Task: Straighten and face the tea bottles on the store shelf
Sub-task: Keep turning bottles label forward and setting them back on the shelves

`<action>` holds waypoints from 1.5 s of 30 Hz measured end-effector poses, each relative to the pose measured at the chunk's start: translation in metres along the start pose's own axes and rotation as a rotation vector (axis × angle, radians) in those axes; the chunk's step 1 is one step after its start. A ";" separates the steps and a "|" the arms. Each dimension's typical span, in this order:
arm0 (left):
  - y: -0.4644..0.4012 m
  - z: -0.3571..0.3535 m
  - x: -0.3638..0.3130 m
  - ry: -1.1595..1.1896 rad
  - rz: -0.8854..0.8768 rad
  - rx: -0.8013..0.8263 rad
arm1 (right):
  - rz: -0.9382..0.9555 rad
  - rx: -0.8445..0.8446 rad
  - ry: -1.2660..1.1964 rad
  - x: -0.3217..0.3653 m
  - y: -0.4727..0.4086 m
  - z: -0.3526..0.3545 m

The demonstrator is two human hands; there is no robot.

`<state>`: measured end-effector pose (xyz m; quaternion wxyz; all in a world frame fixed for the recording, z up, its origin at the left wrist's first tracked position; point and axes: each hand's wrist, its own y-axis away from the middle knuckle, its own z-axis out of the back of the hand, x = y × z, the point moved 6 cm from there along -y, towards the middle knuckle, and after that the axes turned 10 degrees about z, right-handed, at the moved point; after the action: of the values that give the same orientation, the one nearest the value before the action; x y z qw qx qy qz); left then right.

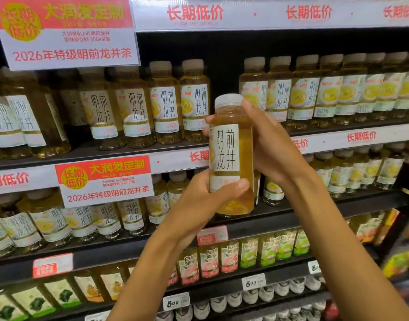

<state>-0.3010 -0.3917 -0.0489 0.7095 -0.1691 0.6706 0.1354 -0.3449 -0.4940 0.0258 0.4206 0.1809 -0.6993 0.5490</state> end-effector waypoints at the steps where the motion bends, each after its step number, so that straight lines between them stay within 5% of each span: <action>1: 0.002 0.000 0.002 0.010 0.010 -0.004 | 0.002 -0.024 -0.017 -0.003 0.002 0.002; 9: 0.006 0.000 0.007 0.072 -0.039 -0.089 | 0.085 -0.130 -0.186 -0.006 0.009 0.012; 14: -0.006 -0.033 0.005 0.577 0.024 0.251 | -0.059 -0.068 -0.428 -0.008 -0.004 0.019; 17: -0.016 -0.050 0.008 0.706 0.071 0.305 | -0.066 0.015 -0.480 -0.002 -0.008 0.026; 23: -0.025 -0.045 0.008 0.102 -0.101 -0.223 | 0.076 0.007 -0.107 0.012 -0.008 0.064; 28: -0.035 -0.074 0.014 0.126 -0.112 -0.305 | 0.025 0.128 0.100 0.006 -0.004 0.075; 30: -0.041 -0.080 0.017 0.366 -0.079 -0.207 | -0.002 0.171 0.012 0.001 -0.003 0.079; 33: -0.046 -0.103 0.015 0.795 0.022 0.197 | -0.094 0.152 -0.315 -0.009 0.001 0.083; 36: -0.053 -0.112 0.020 0.892 0.073 0.319 | -0.120 0.204 -0.490 -0.013 0.002 0.080; 40: -0.053 -0.083 0.031 0.497 -0.035 -0.139 | 0.014 0.173 -0.243 -0.002 -0.001 0.091; 45: -0.052 -0.082 0.019 0.324 -0.104 -0.270 | 0.055 0.056 -0.036 0.004 -0.004 0.092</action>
<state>-0.3527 -0.4738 -0.0686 0.5694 -0.3164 0.7421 0.1583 -0.3806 -0.5794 0.0276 0.3876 0.1833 -0.6957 0.5764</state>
